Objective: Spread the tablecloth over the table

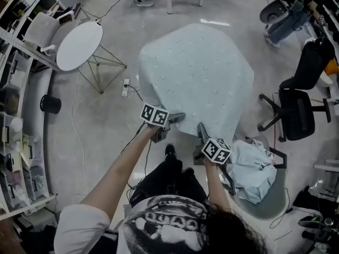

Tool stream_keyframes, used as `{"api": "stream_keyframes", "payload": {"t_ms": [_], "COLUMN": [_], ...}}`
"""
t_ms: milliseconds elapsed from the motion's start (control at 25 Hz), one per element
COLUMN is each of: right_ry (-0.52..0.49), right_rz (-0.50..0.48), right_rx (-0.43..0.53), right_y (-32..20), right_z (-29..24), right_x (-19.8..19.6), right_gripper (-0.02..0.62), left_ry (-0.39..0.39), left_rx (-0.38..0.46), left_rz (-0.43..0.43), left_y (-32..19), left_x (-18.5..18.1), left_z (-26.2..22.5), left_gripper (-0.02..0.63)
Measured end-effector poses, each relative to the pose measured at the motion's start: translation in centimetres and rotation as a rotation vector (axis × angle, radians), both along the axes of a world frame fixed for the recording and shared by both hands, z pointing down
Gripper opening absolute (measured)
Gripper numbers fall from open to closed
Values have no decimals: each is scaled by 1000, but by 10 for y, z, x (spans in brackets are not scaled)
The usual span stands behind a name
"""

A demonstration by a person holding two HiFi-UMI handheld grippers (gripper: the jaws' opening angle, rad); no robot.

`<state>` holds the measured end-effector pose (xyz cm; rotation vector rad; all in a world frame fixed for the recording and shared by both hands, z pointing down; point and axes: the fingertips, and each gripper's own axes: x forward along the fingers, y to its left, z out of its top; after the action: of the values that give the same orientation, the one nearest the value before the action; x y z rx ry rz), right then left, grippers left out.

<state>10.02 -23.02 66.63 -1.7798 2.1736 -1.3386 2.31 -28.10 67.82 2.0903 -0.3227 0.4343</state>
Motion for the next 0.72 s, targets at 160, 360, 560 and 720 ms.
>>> {"api": "stream_keyframes", "payload": {"t_ms": [160,360,560,720], "right_ry": [-31,-67,-50,-30], "right_rz": [-34,-67,-120,-158], "right_rx": [-25,-77,-105,-88], "right_y": [7,32,63,85], "right_z": [9,22,27,21], "right_x": [-3,-5,-7,-4], "right_gripper": [85,115,117,120], "left_ry": [-35,-133,-54,-96], "left_rx": [-13,-16,-74,-26], "left_rz": [-90,-127,-340,-347], "left_y": [5,35,45,69], "left_x": [-5,-18,-37,-52], "left_z": [12,39,31,30], "left_gripper": [108,264,264,250]}}
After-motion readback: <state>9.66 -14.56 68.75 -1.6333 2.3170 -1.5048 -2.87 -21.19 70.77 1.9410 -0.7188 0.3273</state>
